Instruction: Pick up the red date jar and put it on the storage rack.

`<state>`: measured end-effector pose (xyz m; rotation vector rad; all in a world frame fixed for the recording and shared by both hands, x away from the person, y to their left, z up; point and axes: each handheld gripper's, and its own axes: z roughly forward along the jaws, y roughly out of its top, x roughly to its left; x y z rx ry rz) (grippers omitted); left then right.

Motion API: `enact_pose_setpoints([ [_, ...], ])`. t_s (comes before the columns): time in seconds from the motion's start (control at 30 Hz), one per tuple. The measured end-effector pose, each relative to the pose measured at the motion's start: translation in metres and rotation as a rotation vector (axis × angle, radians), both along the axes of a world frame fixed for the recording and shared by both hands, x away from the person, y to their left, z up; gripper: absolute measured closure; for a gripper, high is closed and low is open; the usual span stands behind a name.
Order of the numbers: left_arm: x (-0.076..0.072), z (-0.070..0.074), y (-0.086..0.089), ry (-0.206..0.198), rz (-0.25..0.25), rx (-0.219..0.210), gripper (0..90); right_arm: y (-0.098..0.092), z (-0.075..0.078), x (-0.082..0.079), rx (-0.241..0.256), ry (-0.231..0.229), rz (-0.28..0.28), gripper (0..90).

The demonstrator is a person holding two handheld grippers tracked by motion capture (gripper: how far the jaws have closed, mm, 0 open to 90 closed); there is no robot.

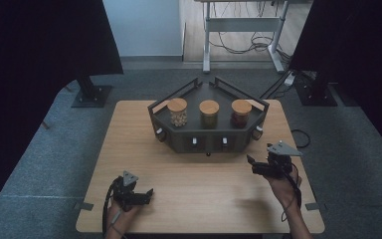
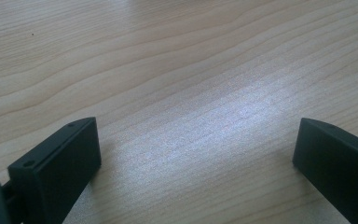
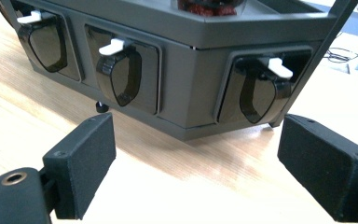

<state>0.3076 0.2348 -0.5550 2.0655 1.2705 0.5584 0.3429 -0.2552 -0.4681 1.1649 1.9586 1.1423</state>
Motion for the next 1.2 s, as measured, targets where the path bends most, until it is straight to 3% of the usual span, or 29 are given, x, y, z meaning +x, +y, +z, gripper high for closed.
enact_pose_setpoints([
  [1.2, -0.001, 0.000, 0.000, -0.001, 0.000, 0.000, 0.6, 0.002, -0.040, -0.006, -0.040, 0.064, -0.009, 11.2],
])
